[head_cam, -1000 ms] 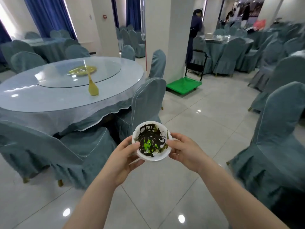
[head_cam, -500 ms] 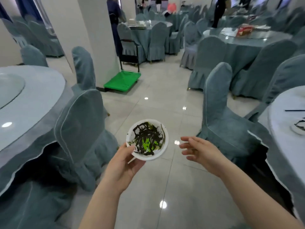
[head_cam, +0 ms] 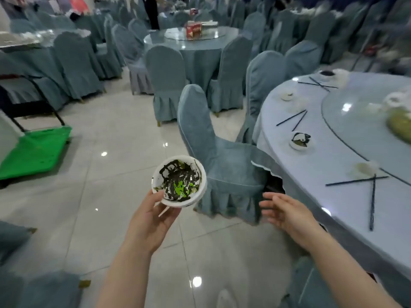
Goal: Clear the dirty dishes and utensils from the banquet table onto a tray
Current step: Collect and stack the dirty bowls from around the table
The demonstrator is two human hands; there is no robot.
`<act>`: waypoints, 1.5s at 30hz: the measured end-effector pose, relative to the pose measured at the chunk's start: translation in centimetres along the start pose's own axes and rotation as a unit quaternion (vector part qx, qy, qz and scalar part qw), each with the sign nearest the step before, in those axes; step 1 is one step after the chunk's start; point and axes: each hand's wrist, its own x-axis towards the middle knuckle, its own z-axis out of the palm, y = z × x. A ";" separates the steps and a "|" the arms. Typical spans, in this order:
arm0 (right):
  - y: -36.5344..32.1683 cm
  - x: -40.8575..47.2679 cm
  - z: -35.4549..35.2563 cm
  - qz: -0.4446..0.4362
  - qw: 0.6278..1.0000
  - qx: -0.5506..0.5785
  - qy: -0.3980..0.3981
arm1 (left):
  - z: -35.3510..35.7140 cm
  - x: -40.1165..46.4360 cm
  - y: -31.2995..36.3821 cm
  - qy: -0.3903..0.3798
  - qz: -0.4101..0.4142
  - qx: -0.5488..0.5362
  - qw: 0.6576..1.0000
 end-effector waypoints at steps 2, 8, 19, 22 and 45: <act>-1.2 2.6 -2.2 0.002 0.999 0.018 0.042 | 3.2 3.5 -0.6 -0.016 -0.020 0.007 1.000; -3.9 11.1 -8.0 0.011 0.989 0.070 0.129 | 11.2 12.4 -1.4 -0.065 -0.050 0.043 0.996; -6.3 26.4 -11.8 0.098 0.960 0.038 0.259 | 19.3 28.4 -0.8 -0.058 -0.089 0.033 0.994; -6.5 31.1 -12.5 0.135 0.942 0.064 0.299 | 22.2 33.7 0.1 -0.082 -0.100 0.043 0.991; -14.3 50.0 -12.4 0.105 0.909 0.075 0.396 | 33.7 53.4 4.7 -0.104 -0.144 0.081 0.981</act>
